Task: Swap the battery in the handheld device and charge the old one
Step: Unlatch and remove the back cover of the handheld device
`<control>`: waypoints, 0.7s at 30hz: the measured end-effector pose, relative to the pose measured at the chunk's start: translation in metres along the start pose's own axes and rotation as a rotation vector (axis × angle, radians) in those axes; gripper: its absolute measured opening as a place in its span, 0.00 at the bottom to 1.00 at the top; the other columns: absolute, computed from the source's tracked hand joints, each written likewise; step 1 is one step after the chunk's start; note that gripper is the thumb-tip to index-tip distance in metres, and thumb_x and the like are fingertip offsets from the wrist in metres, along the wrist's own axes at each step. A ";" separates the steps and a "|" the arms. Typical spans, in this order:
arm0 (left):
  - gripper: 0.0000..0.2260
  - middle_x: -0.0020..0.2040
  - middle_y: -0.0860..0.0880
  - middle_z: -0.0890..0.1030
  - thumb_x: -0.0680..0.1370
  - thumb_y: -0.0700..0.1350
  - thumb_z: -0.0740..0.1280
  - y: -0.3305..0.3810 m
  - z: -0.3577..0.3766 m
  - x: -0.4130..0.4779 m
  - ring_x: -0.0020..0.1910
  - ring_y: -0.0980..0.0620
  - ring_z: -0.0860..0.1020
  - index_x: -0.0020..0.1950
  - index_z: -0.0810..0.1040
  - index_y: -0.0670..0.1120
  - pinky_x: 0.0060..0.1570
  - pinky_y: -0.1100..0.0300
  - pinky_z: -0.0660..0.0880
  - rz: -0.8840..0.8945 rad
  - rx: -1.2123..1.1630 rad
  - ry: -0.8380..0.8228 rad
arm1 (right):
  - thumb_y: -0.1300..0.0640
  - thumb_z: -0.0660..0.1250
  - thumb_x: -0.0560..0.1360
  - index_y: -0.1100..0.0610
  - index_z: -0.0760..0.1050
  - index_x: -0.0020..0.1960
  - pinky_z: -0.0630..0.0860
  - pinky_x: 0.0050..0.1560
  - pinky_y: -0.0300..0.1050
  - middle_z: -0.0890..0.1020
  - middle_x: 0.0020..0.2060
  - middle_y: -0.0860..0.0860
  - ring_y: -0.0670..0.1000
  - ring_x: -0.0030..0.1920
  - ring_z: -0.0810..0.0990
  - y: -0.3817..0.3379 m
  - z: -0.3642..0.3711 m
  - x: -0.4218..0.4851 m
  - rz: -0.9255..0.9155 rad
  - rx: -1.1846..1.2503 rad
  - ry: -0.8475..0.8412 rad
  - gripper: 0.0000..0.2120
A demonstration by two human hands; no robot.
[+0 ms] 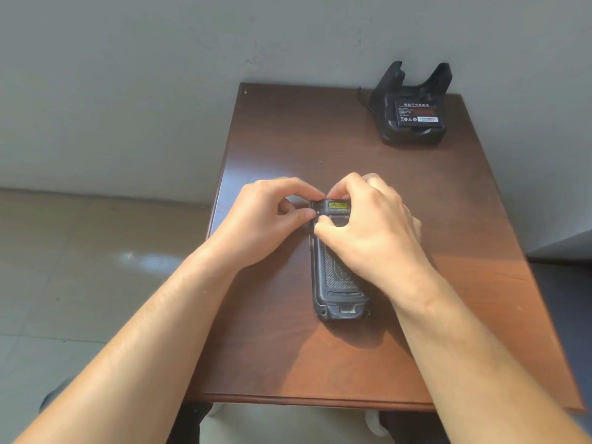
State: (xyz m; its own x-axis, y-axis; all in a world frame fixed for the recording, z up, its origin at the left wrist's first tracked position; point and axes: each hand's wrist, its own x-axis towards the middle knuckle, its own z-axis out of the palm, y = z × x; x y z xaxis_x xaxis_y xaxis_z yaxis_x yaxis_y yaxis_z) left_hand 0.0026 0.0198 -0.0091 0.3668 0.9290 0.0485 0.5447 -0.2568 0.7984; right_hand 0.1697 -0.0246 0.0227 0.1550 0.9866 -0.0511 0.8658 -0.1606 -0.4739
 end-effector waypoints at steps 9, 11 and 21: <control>0.09 0.28 0.53 0.81 0.76 0.44 0.73 -0.002 -0.002 0.001 0.27 0.60 0.73 0.53 0.85 0.57 0.34 0.70 0.67 -0.026 -0.023 0.003 | 0.43 0.66 0.72 0.43 0.73 0.55 0.66 0.48 0.48 0.75 0.56 0.44 0.53 0.61 0.73 -0.007 0.000 -0.001 -0.026 -0.045 -0.007 0.13; 0.09 0.27 0.53 0.81 0.76 0.44 0.73 -0.002 -0.003 0.001 0.27 0.57 0.75 0.53 0.85 0.57 0.35 0.68 0.69 -0.036 -0.039 -0.005 | 0.43 0.66 0.72 0.43 0.73 0.55 0.66 0.48 0.48 0.76 0.55 0.45 0.53 0.60 0.74 -0.007 0.002 -0.001 -0.036 -0.056 0.008 0.13; 0.08 0.35 0.74 0.80 0.76 0.44 0.74 -0.002 0.001 0.003 0.33 0.65 0.78 0.55 0.85 0.52 0.39 0.75 0.69 -0.002 -0.009 -0.002 | 0.37 0.72 0.68 0.47 0.79 0.62 0.77 0.59 0.51 0.80 0.56 0.42 0.46 0.57 0.79 0.033 -0.041 -0.016 -0.269 0.013 -0.169 0.26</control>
State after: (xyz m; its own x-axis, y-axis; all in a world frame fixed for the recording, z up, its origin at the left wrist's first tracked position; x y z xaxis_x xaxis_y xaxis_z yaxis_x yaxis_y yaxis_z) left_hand 0.0030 0.0230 -0.0113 0.3669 0.9291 0.0459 0.5384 -0.2523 0.8040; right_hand 0.2151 -0.0471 0.0444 -0.1613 0.9846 -0.0670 0.8587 0.1066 -0.5012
